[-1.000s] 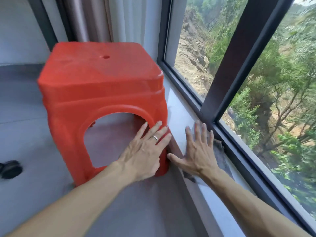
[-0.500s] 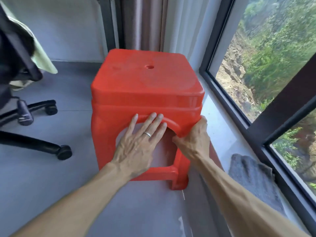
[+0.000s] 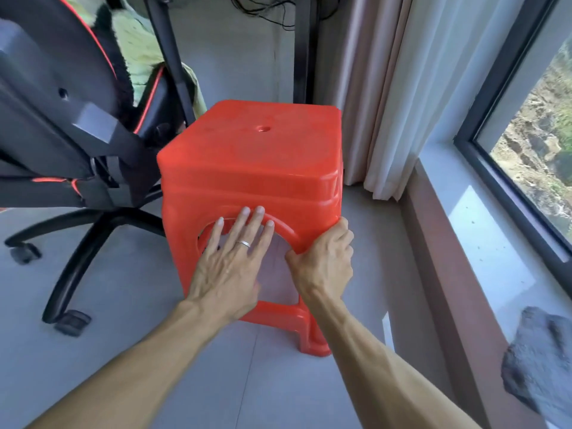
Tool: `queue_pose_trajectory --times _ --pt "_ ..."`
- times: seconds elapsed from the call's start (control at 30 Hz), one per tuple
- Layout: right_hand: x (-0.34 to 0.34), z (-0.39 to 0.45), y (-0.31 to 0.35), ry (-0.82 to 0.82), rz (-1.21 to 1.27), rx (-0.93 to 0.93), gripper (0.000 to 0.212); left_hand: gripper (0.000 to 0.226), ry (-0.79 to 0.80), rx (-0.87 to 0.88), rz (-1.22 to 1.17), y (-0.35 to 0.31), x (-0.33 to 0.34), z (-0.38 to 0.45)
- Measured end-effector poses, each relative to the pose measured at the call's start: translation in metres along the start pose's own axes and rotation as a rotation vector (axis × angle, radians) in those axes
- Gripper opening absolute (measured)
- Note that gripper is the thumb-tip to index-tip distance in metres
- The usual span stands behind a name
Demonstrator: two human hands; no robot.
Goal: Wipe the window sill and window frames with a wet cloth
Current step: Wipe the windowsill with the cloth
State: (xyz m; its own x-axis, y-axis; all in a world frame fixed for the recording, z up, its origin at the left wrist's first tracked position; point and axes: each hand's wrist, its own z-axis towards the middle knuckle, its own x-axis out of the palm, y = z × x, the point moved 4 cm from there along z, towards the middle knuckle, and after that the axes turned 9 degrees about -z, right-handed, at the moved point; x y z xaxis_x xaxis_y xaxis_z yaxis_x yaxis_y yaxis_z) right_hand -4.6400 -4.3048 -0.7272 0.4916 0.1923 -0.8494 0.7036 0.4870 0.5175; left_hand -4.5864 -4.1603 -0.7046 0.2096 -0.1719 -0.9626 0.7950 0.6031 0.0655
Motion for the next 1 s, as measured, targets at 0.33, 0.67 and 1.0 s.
queue_pose_trajectory --times 0.33,0.67,1.0 --pt "-0.010 0.001 -0.015 0.231 0.018 -0.430 0.089 0.097 0.020 0.074 -0.073 -0.028 -0.003 0.004" --pt "-0.091 0.027 -0.226 0.024 -0.456 -0.230 0.042 0.096 0.046 0.296 -0.204 -0.167 0.040 0.044" --pt "-0.101 0.033 -0.357 0.222 -0.653 0.060 0.088 0.082 0.420 0.602 -0.398 -0.331 0.104 0.112"
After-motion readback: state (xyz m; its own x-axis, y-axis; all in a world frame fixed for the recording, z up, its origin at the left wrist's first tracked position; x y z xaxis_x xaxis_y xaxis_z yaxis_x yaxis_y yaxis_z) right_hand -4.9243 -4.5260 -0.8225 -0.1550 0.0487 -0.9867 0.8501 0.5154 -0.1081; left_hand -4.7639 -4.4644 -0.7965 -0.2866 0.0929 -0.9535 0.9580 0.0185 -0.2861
